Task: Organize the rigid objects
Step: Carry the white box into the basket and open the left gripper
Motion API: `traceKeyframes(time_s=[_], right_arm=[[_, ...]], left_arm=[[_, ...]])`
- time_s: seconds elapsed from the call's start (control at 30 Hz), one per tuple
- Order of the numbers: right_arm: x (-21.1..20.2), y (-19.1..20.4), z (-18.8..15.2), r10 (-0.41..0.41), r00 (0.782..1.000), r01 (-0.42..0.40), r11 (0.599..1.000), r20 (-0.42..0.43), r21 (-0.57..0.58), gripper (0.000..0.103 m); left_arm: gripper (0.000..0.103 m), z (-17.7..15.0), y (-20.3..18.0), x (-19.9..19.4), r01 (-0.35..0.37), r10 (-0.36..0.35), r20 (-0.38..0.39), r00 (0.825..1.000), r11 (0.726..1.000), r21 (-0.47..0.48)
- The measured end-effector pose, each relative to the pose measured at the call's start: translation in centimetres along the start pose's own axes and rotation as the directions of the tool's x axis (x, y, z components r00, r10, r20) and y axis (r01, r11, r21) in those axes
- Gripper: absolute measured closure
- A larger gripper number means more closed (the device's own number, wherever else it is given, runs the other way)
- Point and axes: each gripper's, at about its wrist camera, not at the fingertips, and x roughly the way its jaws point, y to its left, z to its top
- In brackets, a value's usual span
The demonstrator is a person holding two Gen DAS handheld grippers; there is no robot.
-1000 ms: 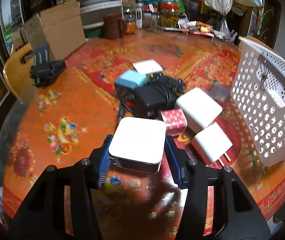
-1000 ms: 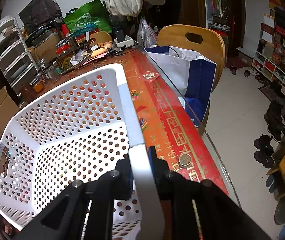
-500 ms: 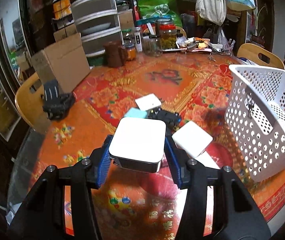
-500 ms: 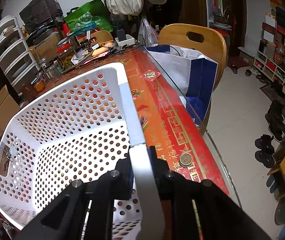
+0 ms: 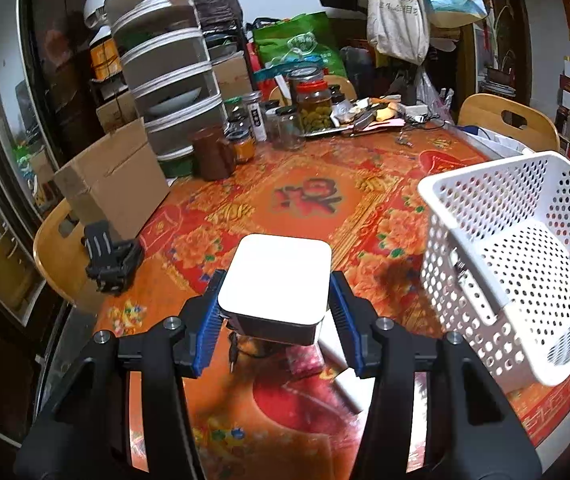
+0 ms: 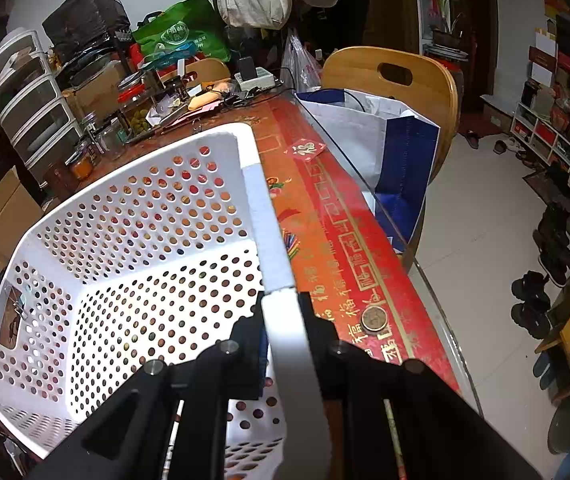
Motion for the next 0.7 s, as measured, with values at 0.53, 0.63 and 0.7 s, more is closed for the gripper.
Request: traceKeyframes(time_s=[0.53, 0.63, 0.7], right_arm=[[0.1, 0.0, 0.0, 0.018, 1.0, -0.018, 1.0, -0.002, -0.002, 0.092], [0.1, -0.1, 0.0, 0.027, 1.0, -0.027, 1.0, -0.004, 0.0, 0.092], [0.1, -0.1, 0.0, 0.034, 0.999, -0.034, 0.999, -0.007, 0.003, 0.092]], left_arm=[[0.055, 7.9, -11.1, -0.7, 0.127, -0.127, -0.011, 0.992, 0.981, 0.146], [0.055, 8.5, -15.3, 0.8, 0.181, -0.164, -0.091, 0.982, 0.958, 0.221], [0.055, 8.7, -17.7, 2.0, 0.239, -0.204, -0.162, 0.966, 0.939, 0.245]])
